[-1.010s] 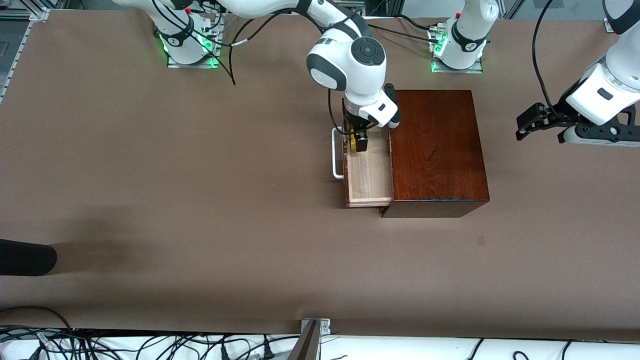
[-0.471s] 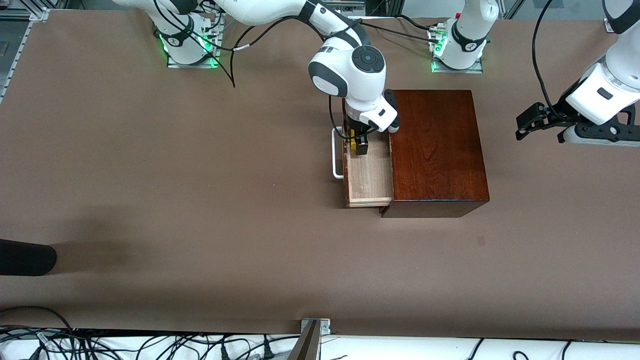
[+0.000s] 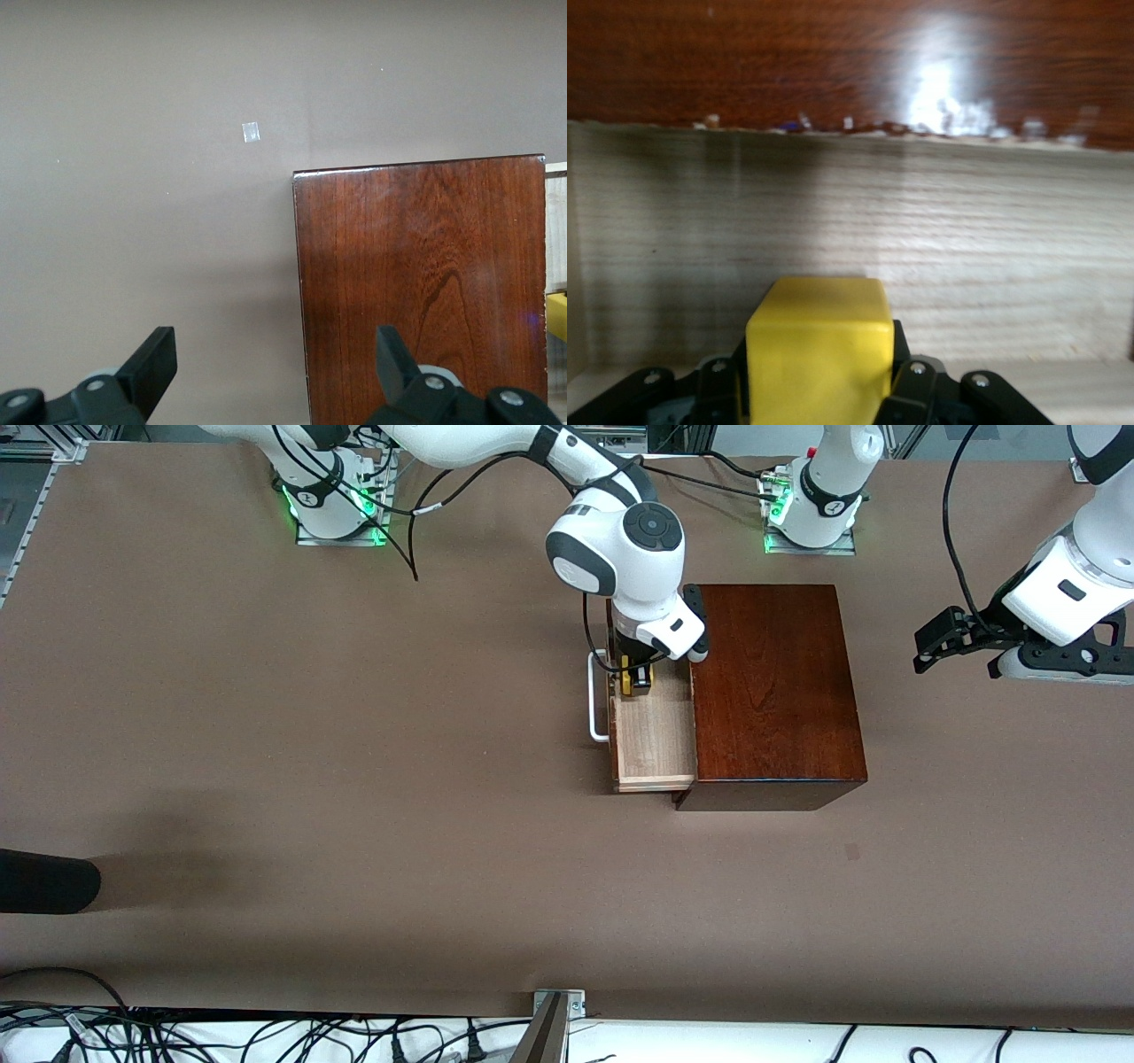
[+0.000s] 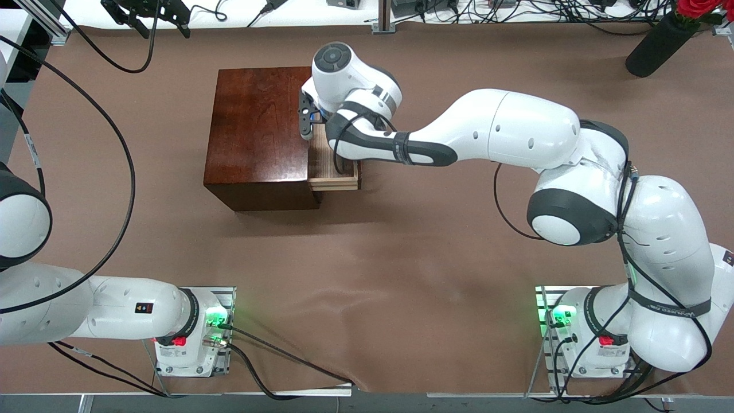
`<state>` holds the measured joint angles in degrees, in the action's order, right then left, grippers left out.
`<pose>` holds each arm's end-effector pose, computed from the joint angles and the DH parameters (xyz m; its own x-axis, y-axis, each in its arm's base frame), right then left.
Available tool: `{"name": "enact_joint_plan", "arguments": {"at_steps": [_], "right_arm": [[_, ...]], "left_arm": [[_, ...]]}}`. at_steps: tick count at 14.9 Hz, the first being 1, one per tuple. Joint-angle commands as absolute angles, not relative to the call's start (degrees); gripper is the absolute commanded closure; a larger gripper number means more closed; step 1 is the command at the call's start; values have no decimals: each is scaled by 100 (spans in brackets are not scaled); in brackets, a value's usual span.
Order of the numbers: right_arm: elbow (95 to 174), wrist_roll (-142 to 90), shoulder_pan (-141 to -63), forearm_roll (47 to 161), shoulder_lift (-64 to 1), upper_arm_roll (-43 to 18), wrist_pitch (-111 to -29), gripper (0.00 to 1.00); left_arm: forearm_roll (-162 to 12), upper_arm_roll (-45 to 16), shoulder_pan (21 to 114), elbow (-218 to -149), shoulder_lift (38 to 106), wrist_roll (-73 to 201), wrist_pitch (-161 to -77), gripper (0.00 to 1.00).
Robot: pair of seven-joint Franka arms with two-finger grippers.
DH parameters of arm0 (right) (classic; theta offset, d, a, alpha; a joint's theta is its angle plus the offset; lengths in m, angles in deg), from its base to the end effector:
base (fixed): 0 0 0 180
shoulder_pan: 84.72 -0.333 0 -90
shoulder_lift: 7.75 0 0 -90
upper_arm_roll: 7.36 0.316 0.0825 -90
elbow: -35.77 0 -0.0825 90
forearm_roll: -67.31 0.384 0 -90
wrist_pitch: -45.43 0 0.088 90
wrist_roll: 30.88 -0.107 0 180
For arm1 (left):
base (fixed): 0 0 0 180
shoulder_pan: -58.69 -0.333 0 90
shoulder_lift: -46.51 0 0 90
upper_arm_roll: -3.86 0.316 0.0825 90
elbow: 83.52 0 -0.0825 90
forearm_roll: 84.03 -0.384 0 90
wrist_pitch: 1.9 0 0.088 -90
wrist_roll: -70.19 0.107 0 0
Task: Open drawer, take yellow block, close drawer
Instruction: 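Lower the right gripper and grasp the yellow block, then lift the yellow block out of the drawer with the right gripper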
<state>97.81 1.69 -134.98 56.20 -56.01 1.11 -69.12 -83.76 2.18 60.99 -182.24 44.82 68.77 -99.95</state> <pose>0.4440 0.6360 0.3298 -0.0442 0.9986 0.0291 0.9937 0.0409 0.1042 0.5529 -0.0391 0.5808 0.9989 -0.0440 0.0177 -0.0441 -0.9990 0.0043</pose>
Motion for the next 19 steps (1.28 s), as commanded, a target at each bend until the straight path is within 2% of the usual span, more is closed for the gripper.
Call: {"name": "enact_joint_plan", "arguments": {"at_steps": [1,7,13,15,17,19], "right_arm": [[9107,59,-13491,5623,-5390,134,-6042,100],[9000,41,-12825,6001,-4362,72,-5389,100],[9043,-29,-11700,6045,-3835,-15,-5248,100],[9463,-222,-11200,6438,-3536,-42,-5292,100],[10270,-248,-10629,6659,-3089,-42,-5353,100],[11157,-258,-10093,7036,-2640,-51,-5765,100]], "left_arm": [[-8324,219,6124,-18187,4423,6966,-9946,0],[-8324,175,6141,-18134,4432,6975,-9902,0],[-8298,149,6141,-18108,4432,7001,-9709,0],[-8245,96,6150,-18099,4432,7045,-9621,0],[-8192,-44,6159,-18029,4449,7778,-9279,0],[-7956,-80,6159,-17993,4511,9165,-8980,0]]}}
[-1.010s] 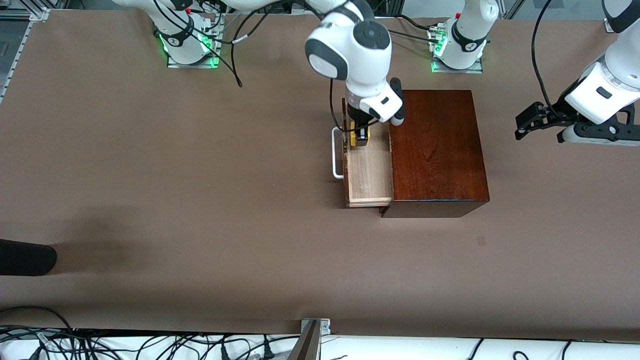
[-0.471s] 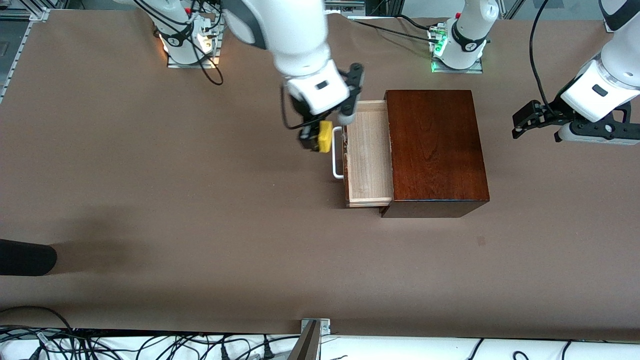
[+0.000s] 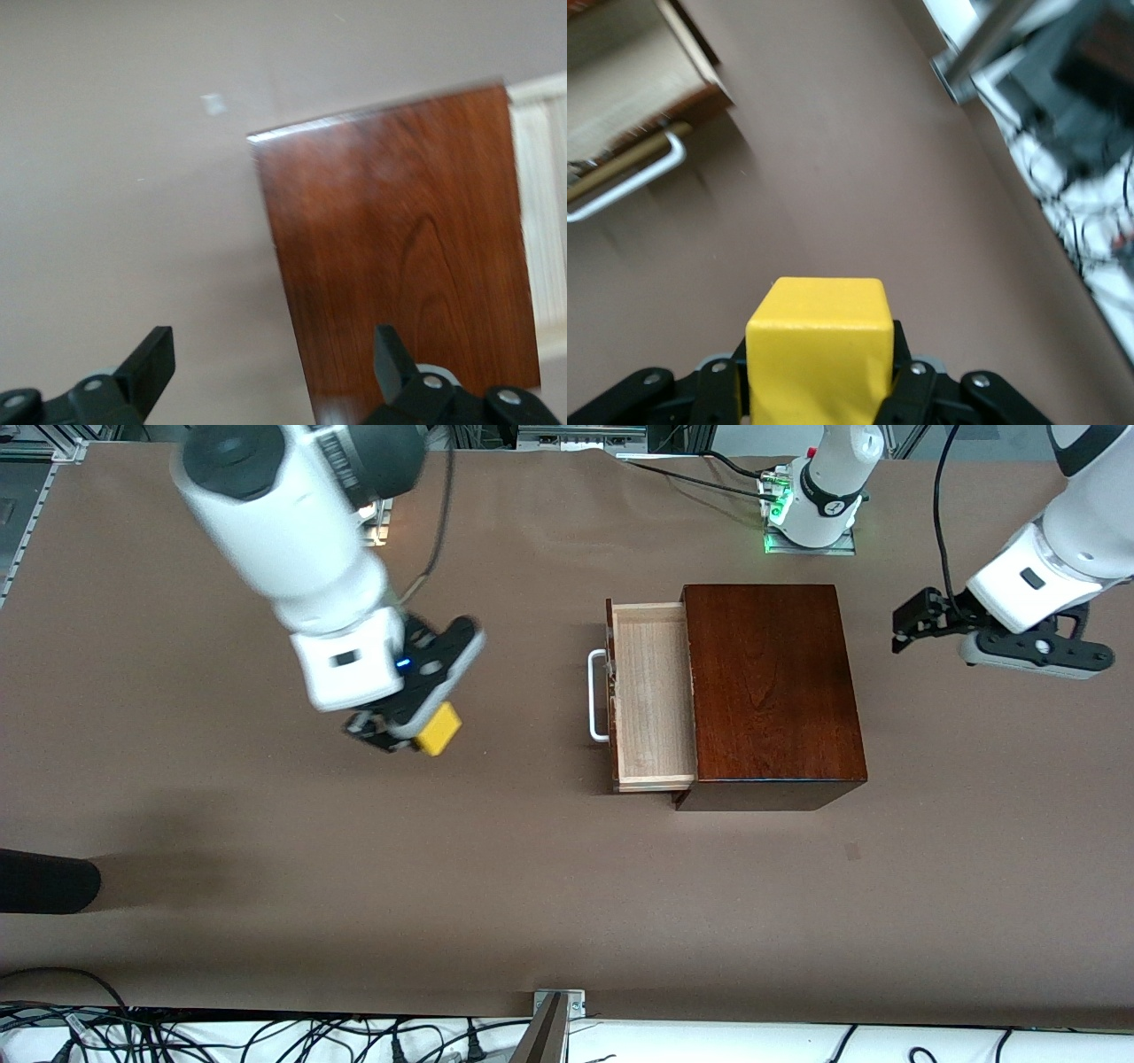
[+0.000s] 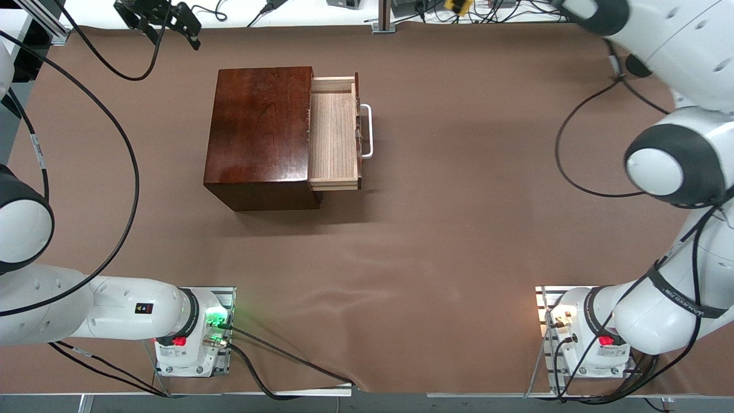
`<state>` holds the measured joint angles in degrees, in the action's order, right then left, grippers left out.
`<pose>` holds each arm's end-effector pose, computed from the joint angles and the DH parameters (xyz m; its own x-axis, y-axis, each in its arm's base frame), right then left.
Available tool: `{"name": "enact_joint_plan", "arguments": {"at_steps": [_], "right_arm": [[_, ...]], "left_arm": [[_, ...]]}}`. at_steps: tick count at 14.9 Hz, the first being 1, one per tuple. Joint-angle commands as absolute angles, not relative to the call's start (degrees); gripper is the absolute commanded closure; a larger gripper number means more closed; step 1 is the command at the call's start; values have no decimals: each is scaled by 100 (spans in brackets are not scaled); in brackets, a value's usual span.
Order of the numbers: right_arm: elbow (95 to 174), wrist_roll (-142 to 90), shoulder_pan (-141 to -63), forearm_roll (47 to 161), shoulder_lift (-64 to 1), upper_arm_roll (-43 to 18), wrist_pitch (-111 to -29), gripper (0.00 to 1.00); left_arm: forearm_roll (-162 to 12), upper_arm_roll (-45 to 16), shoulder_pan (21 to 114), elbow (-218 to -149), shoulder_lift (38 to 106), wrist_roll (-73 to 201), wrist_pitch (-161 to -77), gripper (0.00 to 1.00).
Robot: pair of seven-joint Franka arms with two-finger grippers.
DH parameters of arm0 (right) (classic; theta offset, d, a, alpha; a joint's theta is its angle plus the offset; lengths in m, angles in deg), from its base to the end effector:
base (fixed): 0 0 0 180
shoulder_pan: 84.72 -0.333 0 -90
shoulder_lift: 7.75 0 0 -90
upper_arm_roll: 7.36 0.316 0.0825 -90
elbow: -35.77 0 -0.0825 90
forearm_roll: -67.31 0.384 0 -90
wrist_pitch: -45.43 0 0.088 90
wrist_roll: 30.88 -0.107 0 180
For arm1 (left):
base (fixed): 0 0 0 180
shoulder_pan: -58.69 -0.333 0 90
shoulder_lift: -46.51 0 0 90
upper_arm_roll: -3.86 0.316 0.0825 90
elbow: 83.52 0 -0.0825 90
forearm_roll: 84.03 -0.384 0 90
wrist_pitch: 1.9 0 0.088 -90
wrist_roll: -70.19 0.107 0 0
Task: Open drawer, take yellow block, close drawer
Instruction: 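Lift the yellow block out of the drawer with the right gripper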
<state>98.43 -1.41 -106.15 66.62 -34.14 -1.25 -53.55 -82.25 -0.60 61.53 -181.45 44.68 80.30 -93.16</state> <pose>0.6313 0.3061 0.5793 0.5445 0.8215 0.1693 0.8270 -0.5596 0.0552 0.5368 -0.0726 0.5786 0.9514 -0.2979 -0.0782 -0.2953 -0.9544 0.0428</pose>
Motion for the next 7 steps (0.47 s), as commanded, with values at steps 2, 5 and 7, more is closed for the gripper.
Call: {"name": "enact_joint_plan", "arguments": {"at_steps": [2,5,7], "right_arm": [[11905,-302,-9529,7572,-2358,-59,-6091,100],[12592,-722,-9211,7680,-2120,-208,-6101,100],[12927,-1117,-9184,7566,-2006,-244,-6101,100]], "left_arm": [[-7745,-184,6211,-17993,4677,10143,-8874,0],[-7533,-448,6360,-17889,5010,10718,-8847,0],[-7359,-834,6580,-17442,5493,10693,-8733,0]]}}
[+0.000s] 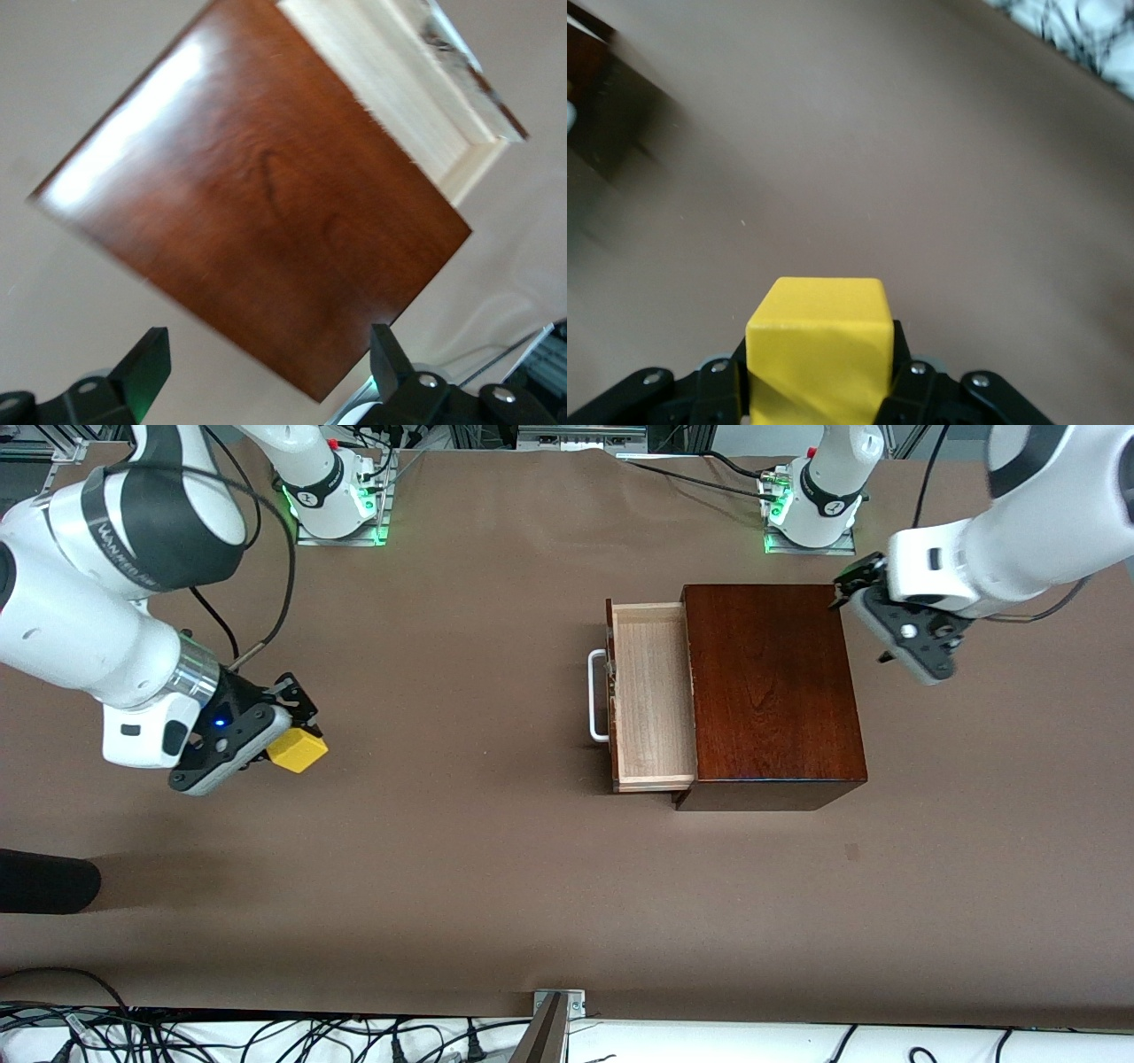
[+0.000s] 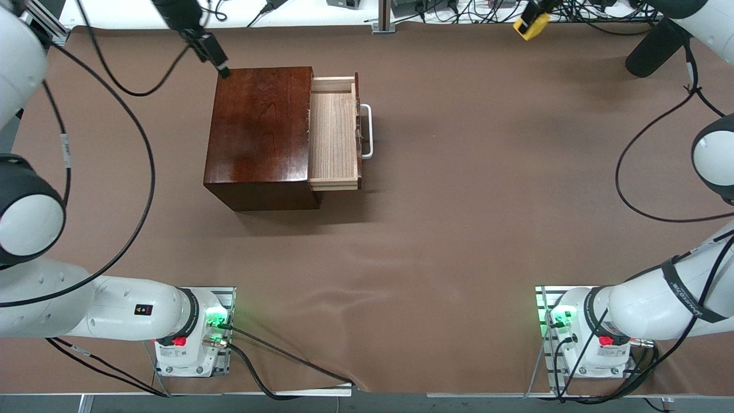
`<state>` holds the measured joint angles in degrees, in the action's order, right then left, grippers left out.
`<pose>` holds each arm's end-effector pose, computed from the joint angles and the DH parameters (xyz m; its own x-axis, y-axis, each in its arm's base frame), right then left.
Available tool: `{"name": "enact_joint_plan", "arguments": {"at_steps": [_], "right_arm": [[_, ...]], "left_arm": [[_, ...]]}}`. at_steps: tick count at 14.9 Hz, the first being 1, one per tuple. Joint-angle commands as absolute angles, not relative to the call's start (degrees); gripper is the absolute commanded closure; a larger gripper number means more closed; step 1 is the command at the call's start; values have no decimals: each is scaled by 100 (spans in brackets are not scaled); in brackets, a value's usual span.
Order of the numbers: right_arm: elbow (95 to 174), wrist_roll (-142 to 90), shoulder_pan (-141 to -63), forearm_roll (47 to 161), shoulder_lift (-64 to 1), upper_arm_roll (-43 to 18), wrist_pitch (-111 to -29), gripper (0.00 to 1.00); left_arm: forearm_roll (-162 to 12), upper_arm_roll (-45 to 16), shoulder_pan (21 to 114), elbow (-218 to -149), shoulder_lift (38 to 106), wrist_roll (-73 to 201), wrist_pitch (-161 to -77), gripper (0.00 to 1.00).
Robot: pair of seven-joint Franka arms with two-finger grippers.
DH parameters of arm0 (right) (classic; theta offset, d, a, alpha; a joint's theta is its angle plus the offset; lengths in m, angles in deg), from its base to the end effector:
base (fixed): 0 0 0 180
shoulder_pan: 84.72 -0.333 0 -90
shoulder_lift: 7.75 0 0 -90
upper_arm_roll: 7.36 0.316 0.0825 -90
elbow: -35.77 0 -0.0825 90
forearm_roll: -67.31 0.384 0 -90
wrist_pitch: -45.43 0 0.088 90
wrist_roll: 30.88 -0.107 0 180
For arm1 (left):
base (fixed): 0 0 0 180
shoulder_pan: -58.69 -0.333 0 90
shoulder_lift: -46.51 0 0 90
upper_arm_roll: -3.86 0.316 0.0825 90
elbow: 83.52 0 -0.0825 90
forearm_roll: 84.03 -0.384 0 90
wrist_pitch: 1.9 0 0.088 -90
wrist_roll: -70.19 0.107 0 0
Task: Open drawer, take yellow block, close drawer
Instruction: 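Hold the block with the right gripper while the left gripper reaches the drawer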
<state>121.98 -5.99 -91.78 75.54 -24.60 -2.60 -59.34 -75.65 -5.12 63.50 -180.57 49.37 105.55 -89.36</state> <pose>0.6395 0.1392 0.5025 0.8241 0.5587 0.0935 0.5665 -0.8127 -0.1366 0.5342 -0.1460 0.5378 0.6499 -0.7550 -0.0874 -0.7200 -0.6484 0.2475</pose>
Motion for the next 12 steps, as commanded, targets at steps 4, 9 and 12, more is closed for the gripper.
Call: {"name": "enact_joint_plan", "arguments": {"at_steps": [4,9,12], "right_arm": [[13752,-2286,-9062,7065,-1926,-279,-6363,100],[15166,-2402,-8737,7056,-1777,-288,-7591,100],[15801,-2411,-8640,7064,-1855,-288,-8480,100]], "left_arm": [[-7190,-1249,7326,-16615,6372,10684,-8628,0],[-7295,-1266,8249,-16297,7216,11052,-9502,0],[-7575,-1266,8557,-16297,7603,11412,-10540,0]]}}
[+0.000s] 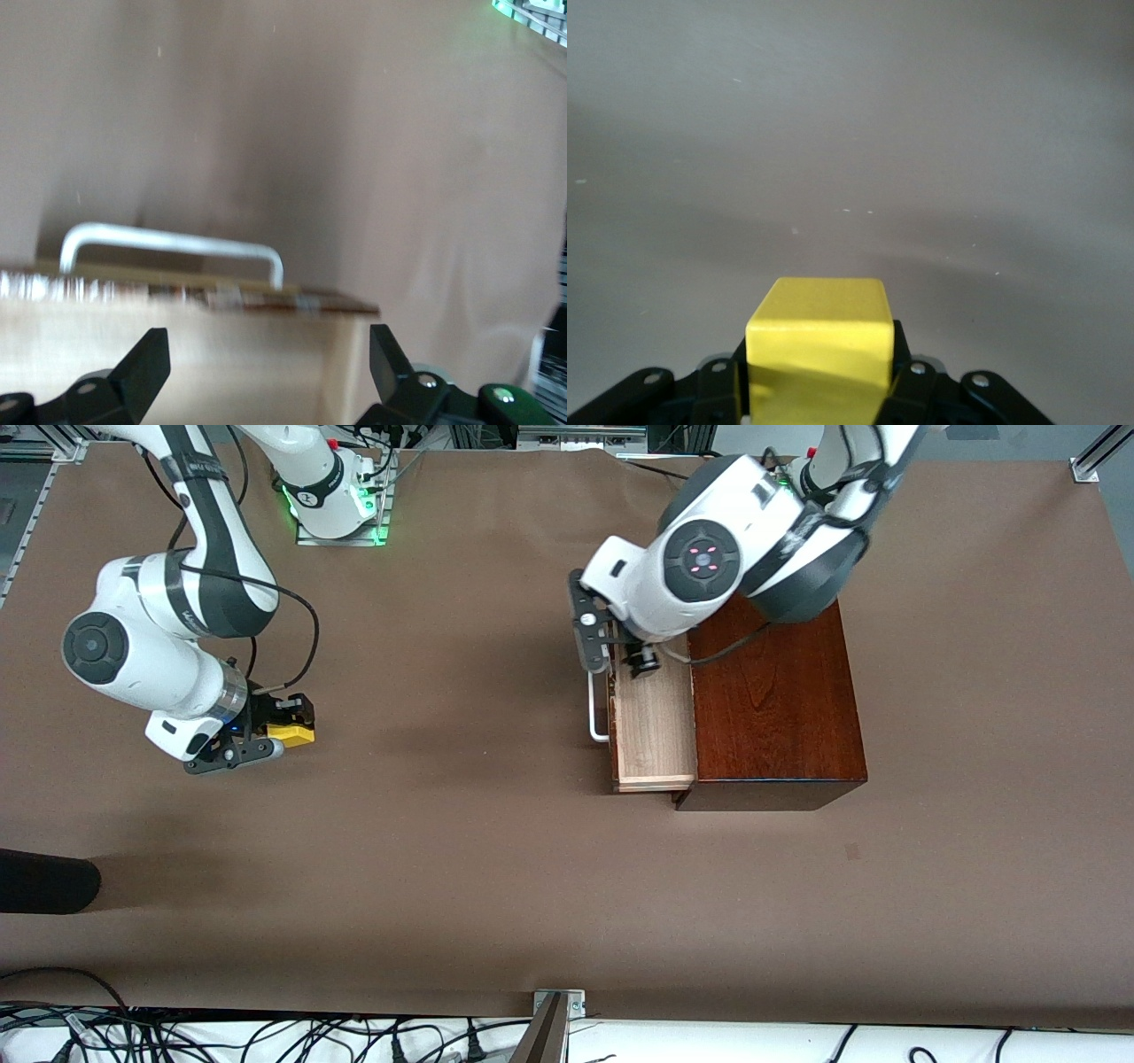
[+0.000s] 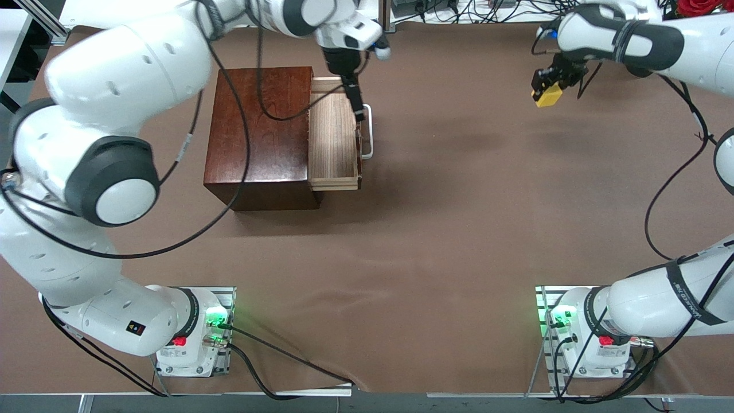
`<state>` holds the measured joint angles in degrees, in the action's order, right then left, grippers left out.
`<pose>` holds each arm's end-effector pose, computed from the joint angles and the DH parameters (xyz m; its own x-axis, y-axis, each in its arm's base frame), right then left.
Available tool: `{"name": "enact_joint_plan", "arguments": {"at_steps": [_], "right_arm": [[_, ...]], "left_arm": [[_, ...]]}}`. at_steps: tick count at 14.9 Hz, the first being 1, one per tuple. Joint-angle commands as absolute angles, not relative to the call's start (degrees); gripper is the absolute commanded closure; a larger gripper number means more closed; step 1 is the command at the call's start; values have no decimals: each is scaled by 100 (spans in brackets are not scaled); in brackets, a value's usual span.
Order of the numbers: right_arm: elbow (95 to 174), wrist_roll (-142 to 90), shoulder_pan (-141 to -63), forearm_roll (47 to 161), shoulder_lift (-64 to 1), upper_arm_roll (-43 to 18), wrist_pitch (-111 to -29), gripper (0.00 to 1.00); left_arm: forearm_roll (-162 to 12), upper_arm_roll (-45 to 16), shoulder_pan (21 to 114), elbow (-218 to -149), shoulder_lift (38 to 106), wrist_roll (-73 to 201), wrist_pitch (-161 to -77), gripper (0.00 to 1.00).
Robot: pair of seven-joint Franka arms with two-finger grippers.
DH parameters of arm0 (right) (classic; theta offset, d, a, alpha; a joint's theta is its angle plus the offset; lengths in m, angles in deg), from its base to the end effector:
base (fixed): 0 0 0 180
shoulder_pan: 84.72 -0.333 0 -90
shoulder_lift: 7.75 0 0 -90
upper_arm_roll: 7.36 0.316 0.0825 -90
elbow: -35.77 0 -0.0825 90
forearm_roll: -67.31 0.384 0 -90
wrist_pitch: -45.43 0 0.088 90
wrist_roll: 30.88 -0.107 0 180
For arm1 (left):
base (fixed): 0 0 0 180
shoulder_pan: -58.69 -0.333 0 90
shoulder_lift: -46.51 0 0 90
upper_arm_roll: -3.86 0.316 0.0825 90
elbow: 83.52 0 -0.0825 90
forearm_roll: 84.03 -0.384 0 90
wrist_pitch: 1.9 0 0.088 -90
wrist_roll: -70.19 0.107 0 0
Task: Open drawer, take yellow block, close drawer
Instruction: 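Hold the block with the right gripper while the left gripper reaches the drawer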
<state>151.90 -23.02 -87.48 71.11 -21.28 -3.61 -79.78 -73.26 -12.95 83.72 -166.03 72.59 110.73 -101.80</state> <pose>0.5780 0.0674 0.3262 0.9753 0.2098 -0.0688 0.2045 -0.9759 -0.0764 0.5112 -0.4379 0.4316 0.2103 -0.9735 0.0895 -0.9316 -0.1718 0.3202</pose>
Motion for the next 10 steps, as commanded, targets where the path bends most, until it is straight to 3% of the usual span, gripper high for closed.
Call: {"name": "enact_joint_plan", "arguments": {"at_steps": [1,4,10], "right_arm": [[15924,-2411,-8605,7065,-1899,-288,-8665,100],[16206,-2665,-8578,7065,-2101,-288,-9122,100],[16339,-2877,-8543,7065,-2497,-288,-9519,100]], "left_arm": [[-7716,-1266,8671,-16297,7691,11422,-10796,0],[-8506,-1266,9155,-16297,8069,11528,-11359,0],[-9448,-1266,9376,-16376,8562,11536,-11536,0]]}}
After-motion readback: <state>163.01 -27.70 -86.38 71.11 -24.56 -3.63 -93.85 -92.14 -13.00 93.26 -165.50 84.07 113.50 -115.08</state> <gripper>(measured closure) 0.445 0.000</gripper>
